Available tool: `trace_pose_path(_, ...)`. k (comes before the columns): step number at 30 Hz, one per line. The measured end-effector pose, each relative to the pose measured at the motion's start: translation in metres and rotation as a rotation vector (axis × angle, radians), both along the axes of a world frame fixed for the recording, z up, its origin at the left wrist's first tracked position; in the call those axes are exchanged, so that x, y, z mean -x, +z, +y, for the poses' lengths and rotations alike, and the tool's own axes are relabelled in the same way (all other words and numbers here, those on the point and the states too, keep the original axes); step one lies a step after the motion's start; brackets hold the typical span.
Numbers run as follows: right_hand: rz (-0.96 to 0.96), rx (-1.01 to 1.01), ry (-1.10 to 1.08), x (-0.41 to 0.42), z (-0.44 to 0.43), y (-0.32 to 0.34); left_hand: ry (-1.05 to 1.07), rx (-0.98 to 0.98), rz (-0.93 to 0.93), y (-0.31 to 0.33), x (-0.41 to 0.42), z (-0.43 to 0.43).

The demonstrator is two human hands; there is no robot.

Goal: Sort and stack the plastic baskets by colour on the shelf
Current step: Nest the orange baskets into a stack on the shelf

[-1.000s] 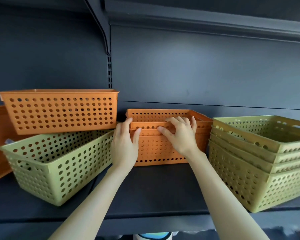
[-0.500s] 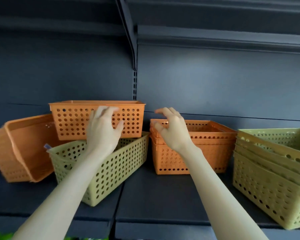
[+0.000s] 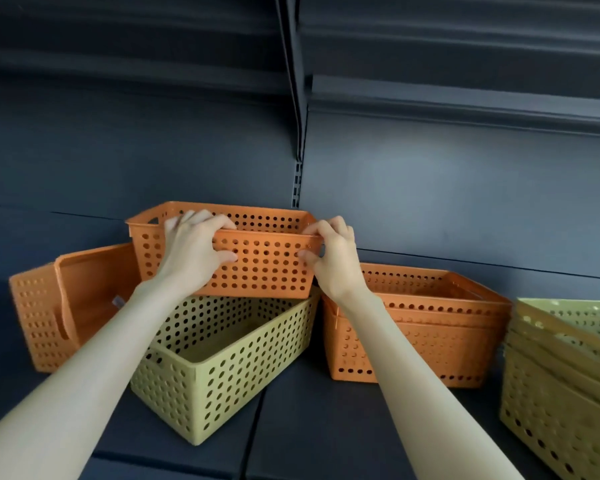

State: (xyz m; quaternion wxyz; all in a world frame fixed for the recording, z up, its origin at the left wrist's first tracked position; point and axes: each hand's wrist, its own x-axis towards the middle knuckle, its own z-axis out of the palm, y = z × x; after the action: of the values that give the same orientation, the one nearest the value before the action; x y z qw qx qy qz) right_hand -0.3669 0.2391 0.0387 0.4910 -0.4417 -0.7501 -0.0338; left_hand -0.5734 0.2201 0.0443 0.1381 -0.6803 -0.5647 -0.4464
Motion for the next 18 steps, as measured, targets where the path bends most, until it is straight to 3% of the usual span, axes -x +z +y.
trace_pose_path(7, 0.031, -0.308, -0.053, -0.049, -0.042, 0.027, -0.166, -0.334, -0.005, 0.019, -0.051, -0.025)
trace_pose_path(14, 0.095, -0.295, -0.262, -0.13, -0.072, 0.026, -0.362, -0.346, 0.057, 0.021, -0.137, -0.023)
trace_pose_path(18, 0.149, -0.267, -0.32, -0.163, -0.074, 0.016, -0.157, -0.311, 0.189, 0.009, -0.152, -0.008)
